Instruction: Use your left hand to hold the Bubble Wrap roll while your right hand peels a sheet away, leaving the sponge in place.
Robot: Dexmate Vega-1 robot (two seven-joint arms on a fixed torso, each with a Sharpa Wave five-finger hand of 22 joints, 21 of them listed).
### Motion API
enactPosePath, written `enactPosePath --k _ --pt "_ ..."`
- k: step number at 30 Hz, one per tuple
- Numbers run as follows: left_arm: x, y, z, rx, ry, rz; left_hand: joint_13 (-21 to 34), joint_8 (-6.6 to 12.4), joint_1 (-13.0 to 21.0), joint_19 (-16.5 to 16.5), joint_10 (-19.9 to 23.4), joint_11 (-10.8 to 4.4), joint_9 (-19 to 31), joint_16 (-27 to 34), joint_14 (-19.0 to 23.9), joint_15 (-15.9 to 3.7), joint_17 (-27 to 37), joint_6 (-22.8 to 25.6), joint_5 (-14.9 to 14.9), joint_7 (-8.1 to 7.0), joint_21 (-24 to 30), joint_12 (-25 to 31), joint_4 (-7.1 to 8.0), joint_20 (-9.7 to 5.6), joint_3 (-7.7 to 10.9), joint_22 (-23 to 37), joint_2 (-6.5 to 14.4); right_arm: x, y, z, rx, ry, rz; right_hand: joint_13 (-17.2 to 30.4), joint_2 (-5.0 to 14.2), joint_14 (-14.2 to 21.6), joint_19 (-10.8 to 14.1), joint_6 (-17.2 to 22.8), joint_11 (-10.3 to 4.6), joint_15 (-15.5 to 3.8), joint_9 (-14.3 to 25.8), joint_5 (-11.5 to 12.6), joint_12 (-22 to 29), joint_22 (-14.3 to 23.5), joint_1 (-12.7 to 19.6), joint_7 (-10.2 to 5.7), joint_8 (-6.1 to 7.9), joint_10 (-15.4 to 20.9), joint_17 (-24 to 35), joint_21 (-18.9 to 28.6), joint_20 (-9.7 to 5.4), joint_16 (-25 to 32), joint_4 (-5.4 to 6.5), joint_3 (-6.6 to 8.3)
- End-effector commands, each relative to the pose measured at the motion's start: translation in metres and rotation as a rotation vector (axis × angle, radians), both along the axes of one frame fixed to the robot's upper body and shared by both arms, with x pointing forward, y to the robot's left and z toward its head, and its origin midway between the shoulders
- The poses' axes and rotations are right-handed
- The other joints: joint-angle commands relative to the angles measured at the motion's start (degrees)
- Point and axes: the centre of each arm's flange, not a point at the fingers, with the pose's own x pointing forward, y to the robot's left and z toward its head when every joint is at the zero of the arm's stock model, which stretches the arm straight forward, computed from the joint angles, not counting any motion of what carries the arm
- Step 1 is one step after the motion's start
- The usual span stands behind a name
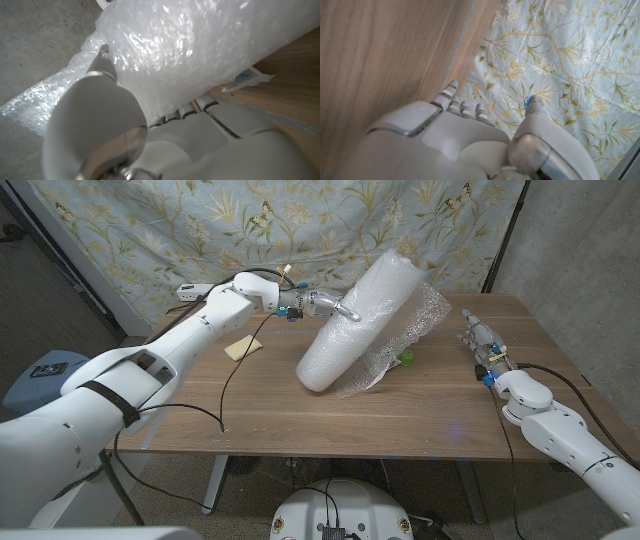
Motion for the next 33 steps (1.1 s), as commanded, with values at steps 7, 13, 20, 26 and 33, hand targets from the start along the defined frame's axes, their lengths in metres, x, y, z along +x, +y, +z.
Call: enactPosePath --k 7,13,20,26,33 --pt "0.01 -0.001 -0.023 -0.235 0.154 -0.074 0.4 -0.24 3.1 0.1 0.8 0.33 0.4 0.0 1.1 -0.2 0.2 1.2 0.4 0.11 0.3 0.0 0.89 0.4 1.51 0.2 3.5 -0.006 0.001 -0.002 -0.041 0.012 0.046 0.1 -0.47 -0.5 0.3 0.7 0.37 -0.12 0.1 -0.1 0.3 0.2 0.0 1.09 0.18 -1.7 0.1 0.3 -0.45 0.5 0.01 0.38" --pt "0.017 -0.001 -0.028 -0.285 0.181 -0.078 0.6 -0.3 3.0 -0.1 1.0 0.15 0.4 0.0 1.2 -0.25 0.2 1.4 0.4 0.05 0.3 -0.1 0.85 0.46 1.5 0.2 3.5 -0.01 0.004 0.002 -0.07 0.0 0.047 0.1 -0.53 -0.4 0.4 1.0 0.27 -0.14 0.1 -0.1 0.4 0.2 0.0 1.29 0.23 -1.5 0.0 0.4 -0.62 0.6 -0.06 0.39" --pt "0.025 -0.004 -0.04 -0.369 0.259 -0.121 0.7 -0.46 2.9 -0.2 1.0 0.34 0.4 -0.2 1.1 -0.1 0.2 1.4 0.5 0.13 0.3 -0.2 0.82 0.52 1.57 0.2 3.7 -0.013 0.005 0.006 -0.082 -0.014 0.048 0.1 -0.57 -0.3 0.4 1.4 0.27 -0.12 0.2 -0.1 0.5 0.2 0.0 1.35 0.34 -1.2 0.0 0.3 -0.65 0.6 -0.08 0.4" --pt "0.033 -0.01 -0.055 -0.451 0.345 -0.145 0.9 -0.57 2.9 -0.3 0.9 0.16 0.4 -0.3 1.1 -0.01 0.2 1.4 0.6 0.15 0.3 -0.4 0.8 0.59 1.65 0.2 3.8 -0.015 0.007 0.008 -0.095 -0.015 0.052 0.1 -0.63 -0.3 0.4 1.4 0.23 -0.11 0.2 -0.1 0.5 0.2 0.0 1.34 0.32 -1.1 0.0 0.3 -0.61 0.6 -0.09 0.39" --pt "0.038 -0.016 -0.075 -0.552 0.451 -0.169 1.0 -0.61 2.8 -0.3 1.1 0.39 0.5 -0.4 1.2 0.16 0.2 1.7 0.7 0.19 0.4 -0.5 0.82 0.76 1.76 0.2 4.1 -0.016 0.007 0.008 -0.101 -0.012 0.064 0.1 -0.66 -0.3 0.4 1.5 0.21 -0.03 0.2 -0.1 0.7 0.2 -0.1 1.33 0.29 -0.7 0.0 0.3 -0.63 0.6 -0.09 0.38"
